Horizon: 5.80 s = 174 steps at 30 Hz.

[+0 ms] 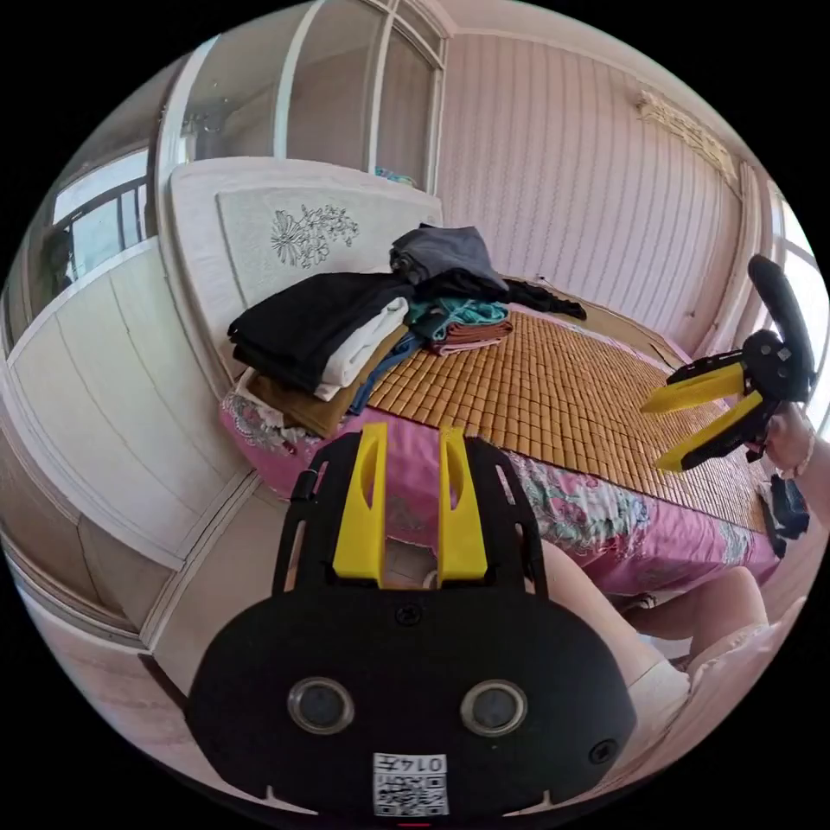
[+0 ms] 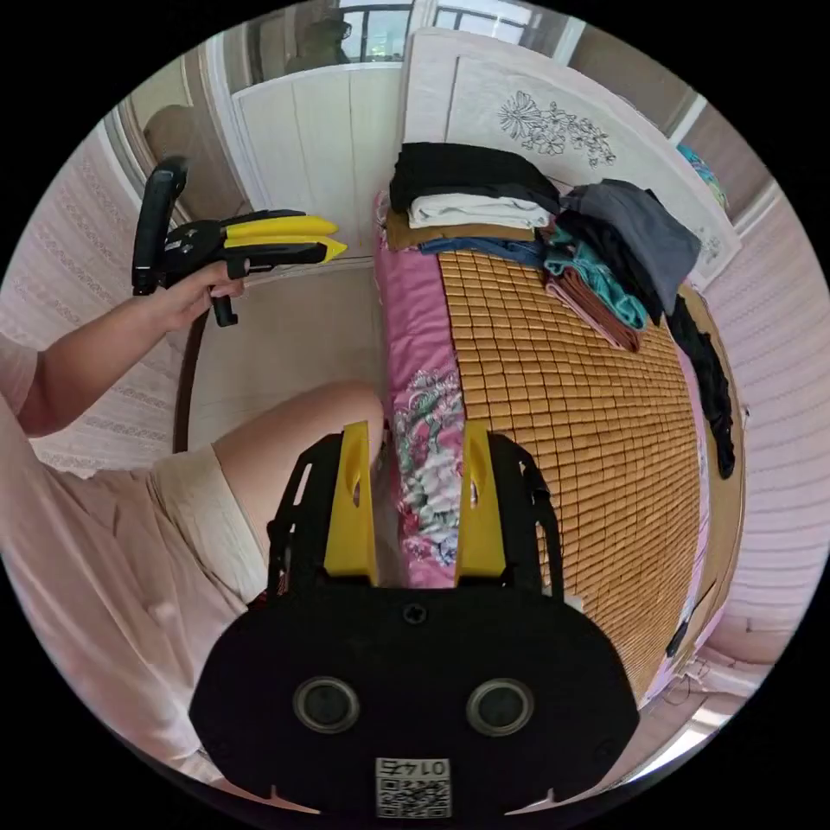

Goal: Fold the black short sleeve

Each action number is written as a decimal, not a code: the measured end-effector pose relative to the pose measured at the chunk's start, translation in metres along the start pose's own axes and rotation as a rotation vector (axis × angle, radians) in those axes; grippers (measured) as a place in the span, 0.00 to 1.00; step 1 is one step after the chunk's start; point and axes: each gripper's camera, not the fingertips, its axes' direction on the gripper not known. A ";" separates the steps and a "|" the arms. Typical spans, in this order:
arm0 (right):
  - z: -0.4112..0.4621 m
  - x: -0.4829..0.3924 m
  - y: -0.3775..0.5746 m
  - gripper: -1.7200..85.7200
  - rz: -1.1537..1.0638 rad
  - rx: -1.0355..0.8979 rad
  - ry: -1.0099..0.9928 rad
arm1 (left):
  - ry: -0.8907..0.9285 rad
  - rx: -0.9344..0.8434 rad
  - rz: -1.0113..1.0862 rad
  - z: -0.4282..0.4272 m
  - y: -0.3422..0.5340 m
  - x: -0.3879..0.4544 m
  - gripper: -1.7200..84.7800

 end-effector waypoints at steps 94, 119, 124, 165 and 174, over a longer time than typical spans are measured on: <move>0.113 0.252 0.081 0.03 0.784 0.087 -0.458 | 0.375 -0.491 -0.025 0.089 -0.029 -0.036 0.14; -0.009 0.250 0.207 0.03 0.720 0.014 -0.544 | 0.520 -0.346 -0.016 0.010 -0.093 -0.047 0.02; -0.115 0.266 0.304 0.03 0.832 0.357 -0.621 | 0.559 -0.118 -0.103 -0.061 -0.123 -0.072 0.01; -0.506 0.279 0.713 0.02 1.081 0.797 -0.228 | 0.715 0.114 0.319 -0.141 -0.392 0.248 0.01; -0.581 0.379 0.718 0.02 1.038 1.120 -0.072 | 0.704 0.334 0.284 -0.082 -0.487 0.335 0.01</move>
